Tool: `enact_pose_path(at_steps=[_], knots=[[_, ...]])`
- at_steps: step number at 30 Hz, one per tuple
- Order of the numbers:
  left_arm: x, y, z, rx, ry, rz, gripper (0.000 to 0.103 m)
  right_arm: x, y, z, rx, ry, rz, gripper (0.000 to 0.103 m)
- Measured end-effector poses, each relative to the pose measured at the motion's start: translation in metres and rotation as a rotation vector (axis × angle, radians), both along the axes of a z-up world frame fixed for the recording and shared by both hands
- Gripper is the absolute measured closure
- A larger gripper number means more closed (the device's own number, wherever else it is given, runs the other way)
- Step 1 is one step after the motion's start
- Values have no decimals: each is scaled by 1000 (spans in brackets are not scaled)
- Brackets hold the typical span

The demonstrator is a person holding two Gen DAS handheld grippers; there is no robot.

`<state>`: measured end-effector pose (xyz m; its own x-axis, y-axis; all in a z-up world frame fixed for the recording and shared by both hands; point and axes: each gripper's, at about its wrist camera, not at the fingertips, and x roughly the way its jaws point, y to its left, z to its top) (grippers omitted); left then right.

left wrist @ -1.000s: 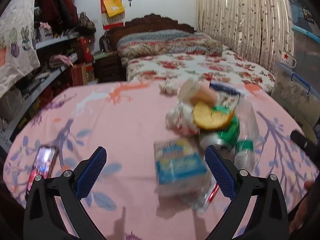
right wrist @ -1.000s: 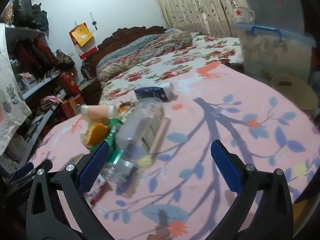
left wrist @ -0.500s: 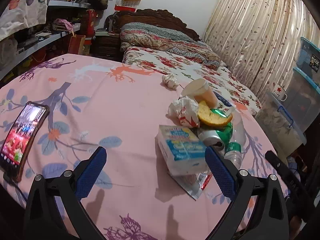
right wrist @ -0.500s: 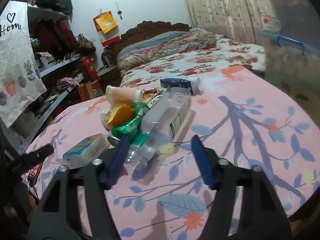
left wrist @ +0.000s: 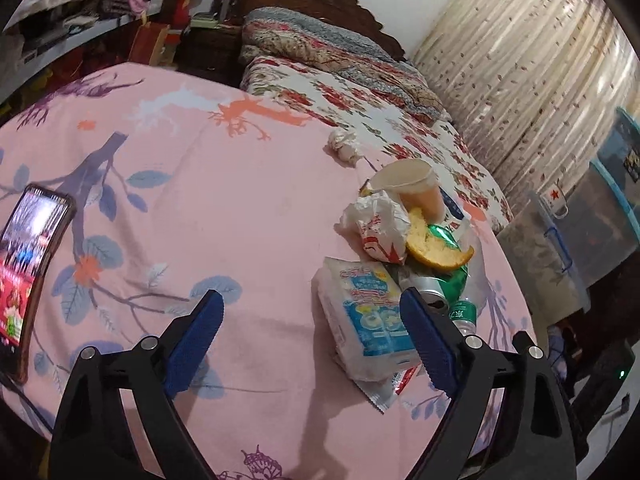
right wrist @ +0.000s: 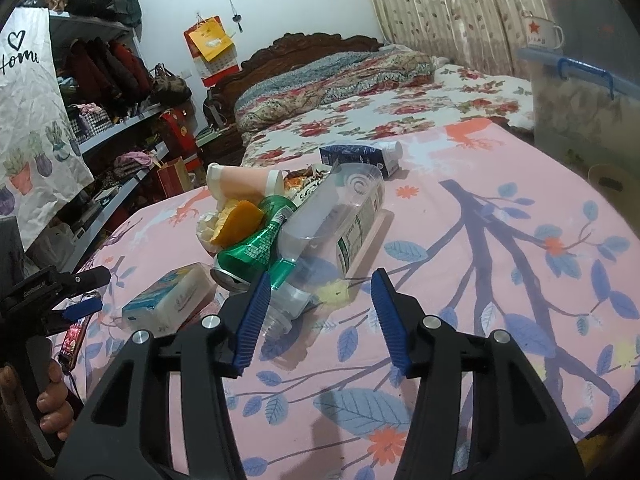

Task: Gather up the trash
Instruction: 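Move both grippers toward the pile of trash on the bed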

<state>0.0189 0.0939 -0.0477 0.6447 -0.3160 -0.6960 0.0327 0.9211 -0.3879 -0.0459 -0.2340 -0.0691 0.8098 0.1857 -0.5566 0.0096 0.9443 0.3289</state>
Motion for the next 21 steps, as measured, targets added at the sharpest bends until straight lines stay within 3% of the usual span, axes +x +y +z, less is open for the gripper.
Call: enact_pose_path(at_steps=[2, 4, 10, 21], knots=[[1, -8, 3, 20, -7, -21, 17, 0, 0, 0, 1, 1, 0, 47], [3, -17, 5, 39, -9, -44, 16, 0, 0, 0, 0, 0, -3, 39], [6, -37, 8, 81, -12, -59, 9, 3, -7, -5, 19, 12, -23, 33], [2, -54, 12, 148, -34, -63, 9, 7, -20, -15, 61, 34, -32, 32]])
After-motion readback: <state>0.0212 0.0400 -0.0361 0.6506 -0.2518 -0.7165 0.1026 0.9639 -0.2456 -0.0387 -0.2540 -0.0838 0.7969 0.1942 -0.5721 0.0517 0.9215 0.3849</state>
